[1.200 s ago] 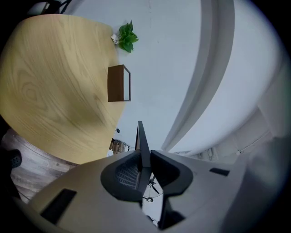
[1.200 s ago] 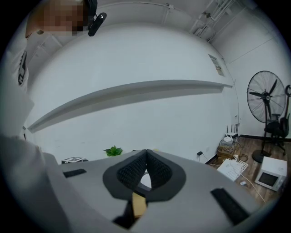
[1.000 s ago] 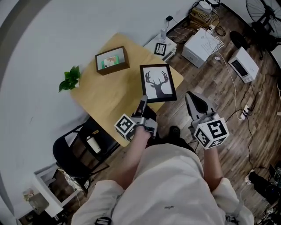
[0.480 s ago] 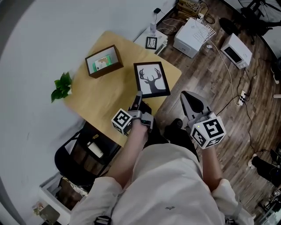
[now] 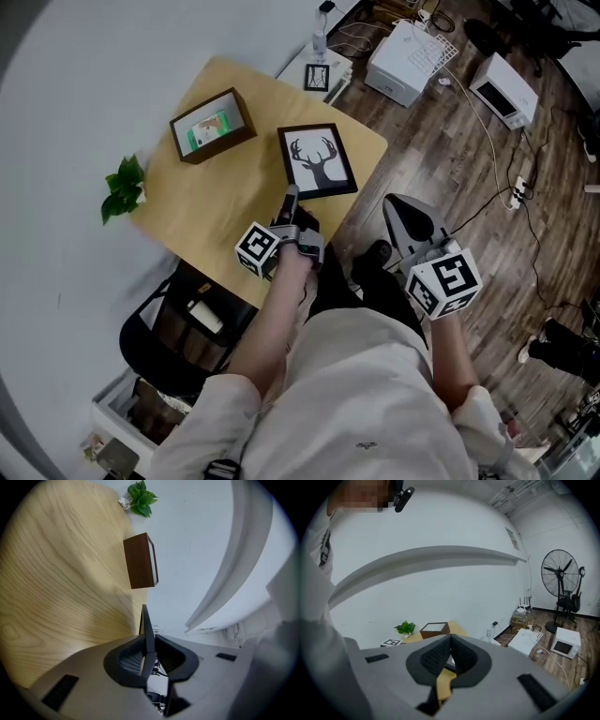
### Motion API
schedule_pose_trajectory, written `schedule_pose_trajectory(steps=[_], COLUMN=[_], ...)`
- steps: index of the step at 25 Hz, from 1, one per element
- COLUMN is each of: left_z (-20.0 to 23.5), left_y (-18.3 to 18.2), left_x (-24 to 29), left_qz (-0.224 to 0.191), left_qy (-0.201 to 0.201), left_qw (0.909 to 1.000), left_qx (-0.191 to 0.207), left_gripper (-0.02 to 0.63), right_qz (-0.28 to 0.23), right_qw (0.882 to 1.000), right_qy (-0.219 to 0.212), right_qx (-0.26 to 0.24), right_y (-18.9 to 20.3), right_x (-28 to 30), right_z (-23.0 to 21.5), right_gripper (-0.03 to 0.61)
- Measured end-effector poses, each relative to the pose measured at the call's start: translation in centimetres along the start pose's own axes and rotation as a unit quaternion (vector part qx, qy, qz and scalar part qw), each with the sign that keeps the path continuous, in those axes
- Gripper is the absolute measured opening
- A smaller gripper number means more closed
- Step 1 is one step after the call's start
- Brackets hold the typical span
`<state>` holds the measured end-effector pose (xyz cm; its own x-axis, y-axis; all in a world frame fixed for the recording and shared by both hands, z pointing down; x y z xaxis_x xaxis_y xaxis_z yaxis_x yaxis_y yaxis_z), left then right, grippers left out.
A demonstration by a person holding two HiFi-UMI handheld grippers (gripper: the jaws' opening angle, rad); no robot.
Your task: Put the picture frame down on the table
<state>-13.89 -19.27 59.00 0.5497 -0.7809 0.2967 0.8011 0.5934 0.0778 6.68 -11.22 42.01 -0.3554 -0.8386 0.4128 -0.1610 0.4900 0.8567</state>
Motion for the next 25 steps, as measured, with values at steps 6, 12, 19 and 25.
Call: schedule_pose_trajectory(steps=[6, 12, 19, 25], left_z=[0.8, 1.3, 2.2, 3.3], left_y=[0.3, 1.0, 1.0, 0.7], left_x=[0.7, 0.7, 1.0, 1.3], left_qz=[-0.001, -0.007, -0.008, -0.006], left_qy=[-0.008, -0.016, -0.016, -0.036], left_qw=[1.0000, 0.9998, 0.9988, 0.9932], left_qx=[0.001, -0.001, 0.045, 0.111], left_gripper=[0.067, 0.067, 0.066, 0.066], right_qz=[0.006, 0.012, 0.023, 0.028], right_qw=[1.000, 1.000, 1.000, 0.999], right_qy=[0.005, 0.006, 0.007, 0.010], right_qx=[0.009, 0.013, 0.020, 0.023], right_y=[0.8, 1.5, 2.7, 3.2], right_x=[-0.2, -0.6, -0.6, -0.8], right_z=[-0.3, -0.5, -0.1, -0.2], right_gripper=[-0.002, -0.002, -0.002, -0.002])
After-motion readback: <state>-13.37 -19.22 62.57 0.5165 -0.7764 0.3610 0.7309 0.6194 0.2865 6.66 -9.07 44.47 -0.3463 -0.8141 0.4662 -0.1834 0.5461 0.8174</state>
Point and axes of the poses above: the fingertips, and each gripper's own axes: x forward along the fingers, z to its left, y out of its underside, the point moved 5 cm from there along -x, backward along the fingers, and after that the axes turned 6 degrees about x, right-handed, at the moved point
